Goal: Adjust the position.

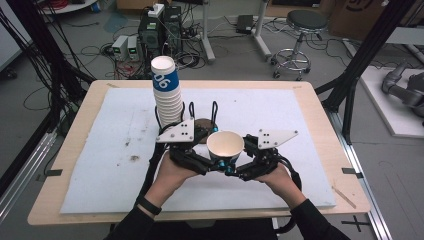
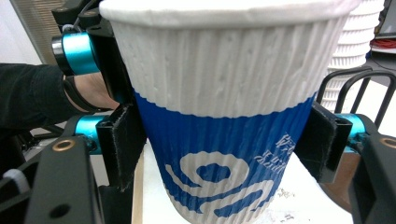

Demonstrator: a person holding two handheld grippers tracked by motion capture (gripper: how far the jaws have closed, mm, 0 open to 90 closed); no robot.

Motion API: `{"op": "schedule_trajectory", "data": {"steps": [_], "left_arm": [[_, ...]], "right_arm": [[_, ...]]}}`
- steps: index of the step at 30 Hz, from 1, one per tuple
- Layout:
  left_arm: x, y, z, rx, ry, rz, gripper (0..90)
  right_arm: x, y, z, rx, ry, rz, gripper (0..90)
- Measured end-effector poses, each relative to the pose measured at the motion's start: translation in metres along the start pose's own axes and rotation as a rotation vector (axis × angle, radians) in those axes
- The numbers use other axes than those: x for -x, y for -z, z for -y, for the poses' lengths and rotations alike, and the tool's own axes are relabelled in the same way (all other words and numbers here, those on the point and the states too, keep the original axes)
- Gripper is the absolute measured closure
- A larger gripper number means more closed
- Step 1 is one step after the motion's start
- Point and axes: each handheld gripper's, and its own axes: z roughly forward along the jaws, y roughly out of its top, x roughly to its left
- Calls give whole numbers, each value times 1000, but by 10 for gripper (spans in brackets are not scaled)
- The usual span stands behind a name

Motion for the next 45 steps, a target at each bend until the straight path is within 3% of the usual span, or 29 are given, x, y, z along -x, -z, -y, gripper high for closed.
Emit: {"op": "schedule_trajectory", "data": {"steps": [8, 10, 17, 24, 33, 43, 45], "left_arm": [[-3, 3, 1, 9, 32, 5, 127], [-2, 6, 0, 9, 26, -10, 109], [-2, 21, 2, 24, 32, -54, 88], [-3, 34, 19, 34, 58, -80, 88], [0, 14, 40, -34, 56, -67, 88], [2, -3, 48, -75, 63, -53, 89], [4, -6, 48, -85, 52, -72, 92]], "right_arm": [[2, -1, 1, -21, 14, 0, 260], [2, 0, 1, -24, 17, 3, 260], [3, 3, 1, -35, 26, 7, 260], [8, 9, 0, -6, 15, 28, 260], [8, 11, -2, 36, -13, 24, 260], [3, 4, -2, 28, -13, 7, 260], [2, 3, -1, 23, -13, 5, 260]]}}
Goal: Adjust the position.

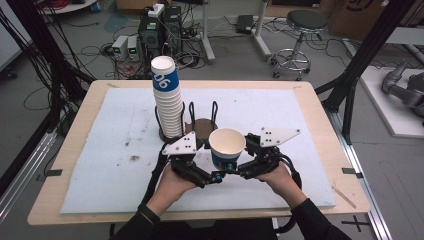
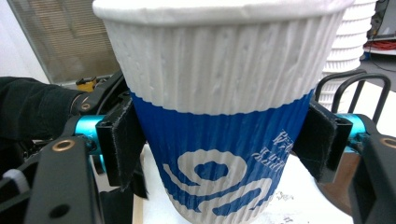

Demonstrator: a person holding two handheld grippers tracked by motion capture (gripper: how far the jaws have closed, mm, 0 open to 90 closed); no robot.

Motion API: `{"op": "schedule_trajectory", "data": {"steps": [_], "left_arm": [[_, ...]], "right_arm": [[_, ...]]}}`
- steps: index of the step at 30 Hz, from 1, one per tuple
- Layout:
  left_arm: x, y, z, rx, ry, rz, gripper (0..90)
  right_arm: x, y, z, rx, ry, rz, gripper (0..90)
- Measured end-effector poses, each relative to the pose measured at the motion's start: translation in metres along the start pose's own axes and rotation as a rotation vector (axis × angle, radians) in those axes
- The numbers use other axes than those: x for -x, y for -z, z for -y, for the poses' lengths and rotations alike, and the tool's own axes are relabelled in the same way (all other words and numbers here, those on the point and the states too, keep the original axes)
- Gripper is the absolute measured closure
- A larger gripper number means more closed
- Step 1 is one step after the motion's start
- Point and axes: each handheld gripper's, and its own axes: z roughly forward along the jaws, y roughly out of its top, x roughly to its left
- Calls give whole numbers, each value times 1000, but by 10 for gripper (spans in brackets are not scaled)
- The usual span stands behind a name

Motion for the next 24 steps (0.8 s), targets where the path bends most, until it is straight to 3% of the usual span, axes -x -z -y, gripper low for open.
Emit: {"op": "schedule_trajectory", "data": {"steps": [4, 9, 24], "left_arm": [[1, -4, 1, -7, -4, 17, 132], [2, -2, 1, -6, -24, 34, 292], [1, -4, 4, -26, -13, 57, 300]], "right_arm": [[-1, -4, 1, -13, 0, -13, 260], [-3, -7, 2, -22, 4, -23, 260], [-4, -5, -3, -9, -8, -27, 184]]}}
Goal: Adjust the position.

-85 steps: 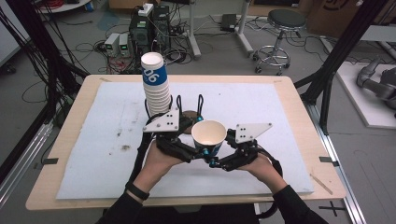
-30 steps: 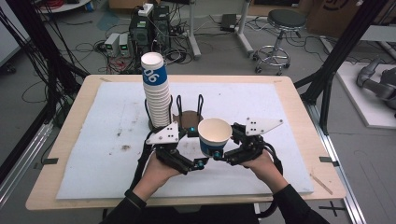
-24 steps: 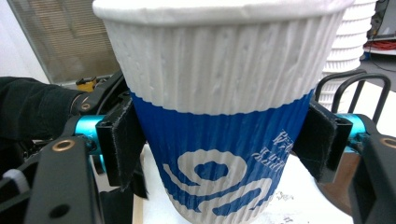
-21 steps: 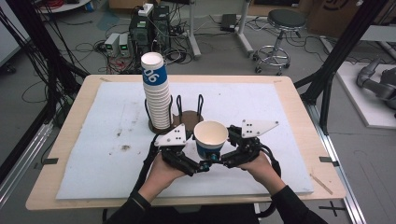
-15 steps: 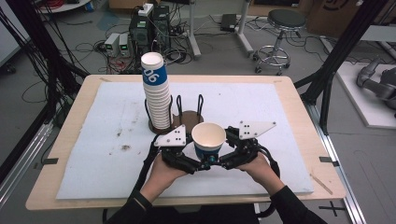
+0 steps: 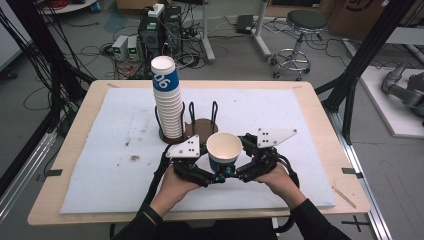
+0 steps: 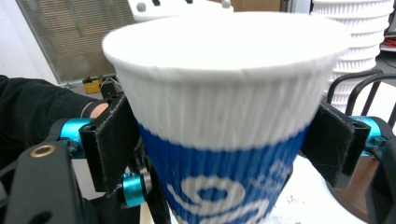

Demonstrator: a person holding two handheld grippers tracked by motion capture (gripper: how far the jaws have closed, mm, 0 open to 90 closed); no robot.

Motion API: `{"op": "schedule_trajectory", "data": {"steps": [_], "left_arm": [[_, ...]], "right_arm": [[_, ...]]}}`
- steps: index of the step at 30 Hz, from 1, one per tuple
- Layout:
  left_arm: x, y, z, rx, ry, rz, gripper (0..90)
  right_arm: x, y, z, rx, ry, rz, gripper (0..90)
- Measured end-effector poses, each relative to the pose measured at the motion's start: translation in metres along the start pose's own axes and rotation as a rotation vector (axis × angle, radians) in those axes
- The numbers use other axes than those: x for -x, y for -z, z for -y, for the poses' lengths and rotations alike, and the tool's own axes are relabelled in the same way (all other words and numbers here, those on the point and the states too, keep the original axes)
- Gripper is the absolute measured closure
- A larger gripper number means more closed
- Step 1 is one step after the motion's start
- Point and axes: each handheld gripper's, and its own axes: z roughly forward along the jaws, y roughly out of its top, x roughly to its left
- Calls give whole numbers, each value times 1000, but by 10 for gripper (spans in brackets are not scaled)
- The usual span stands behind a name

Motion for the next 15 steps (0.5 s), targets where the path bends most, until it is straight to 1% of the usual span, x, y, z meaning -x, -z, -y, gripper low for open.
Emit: {"op": "schedule_trajectory", "data": {"steps": [4, 5, 8, 10, 11, 12, 15], "left_arm": [[0, -1, 0, -6, 1, -1, 300], [0, -1, 1, -2, 3, 1, 300], [1, -1, 0, 8, -1, -1, 296], [2, -1, -1, 27, 13, 9, 259], [2, -1, -2, 43, 18, 13, 236], [3, 0, -3, 49, 18, 14, 225], [3, 2, -6, 73, 21, 20, 221]], "right_arm": [[-1, 1, -2, 12, 2, 10, 194], [-1, 1, -2, 10, 4, 8, 218], [-1, 2, -1, 22, 16, 6, 233], [-1, 3, -1, 34, 10, 3, 237], [-1, 3, -1, 35, 12, 4, 238], [-1, 3, -1, 33, 13, 4, 239], [-3, 2, -1, 32, 23, -3, 241]]}}
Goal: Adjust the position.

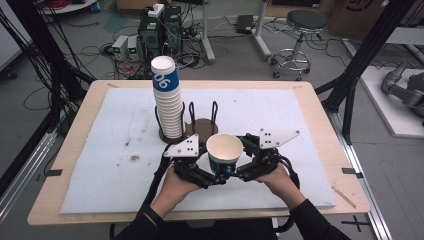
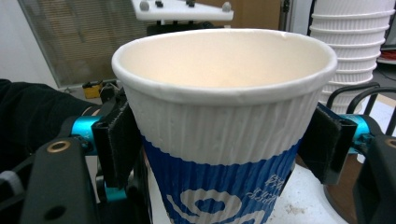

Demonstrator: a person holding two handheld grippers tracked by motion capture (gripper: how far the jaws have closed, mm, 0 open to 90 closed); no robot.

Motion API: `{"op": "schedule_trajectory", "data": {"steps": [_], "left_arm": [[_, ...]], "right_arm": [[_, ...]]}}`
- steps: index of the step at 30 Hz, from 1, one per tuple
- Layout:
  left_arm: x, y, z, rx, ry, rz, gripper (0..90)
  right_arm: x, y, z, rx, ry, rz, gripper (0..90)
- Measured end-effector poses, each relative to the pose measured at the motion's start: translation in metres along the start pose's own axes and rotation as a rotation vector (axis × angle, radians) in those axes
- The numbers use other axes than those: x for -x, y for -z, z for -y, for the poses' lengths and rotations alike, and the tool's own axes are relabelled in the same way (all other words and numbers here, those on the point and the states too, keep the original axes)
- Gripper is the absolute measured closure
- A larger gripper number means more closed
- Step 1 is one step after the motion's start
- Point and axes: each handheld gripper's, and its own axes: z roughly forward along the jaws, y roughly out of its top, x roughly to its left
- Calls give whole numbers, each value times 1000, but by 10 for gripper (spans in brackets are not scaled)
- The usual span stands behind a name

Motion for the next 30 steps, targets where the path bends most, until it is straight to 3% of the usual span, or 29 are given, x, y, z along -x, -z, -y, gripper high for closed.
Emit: {"op": "schedule_trajectory", "data": {"steps": [8, 13, 22, 30], "left_arm": [[-1, 2, 0, -1, -6, -3, 274], [-2, 2, 1, -10, -9, 4, 276], [-1, -2, 3, -20, -15, 5, 278], [0, -1, 4, -7, -36, -16, 268]], "right_arm": [[0, -2, 1, -3, 7, -4, 241], [0, -2, 1, -12, -3, 0, 193], [0, 0, -2, 30, -27, -13, 181], [-1, 1, -3, 32, 3, -1, 214]]}}
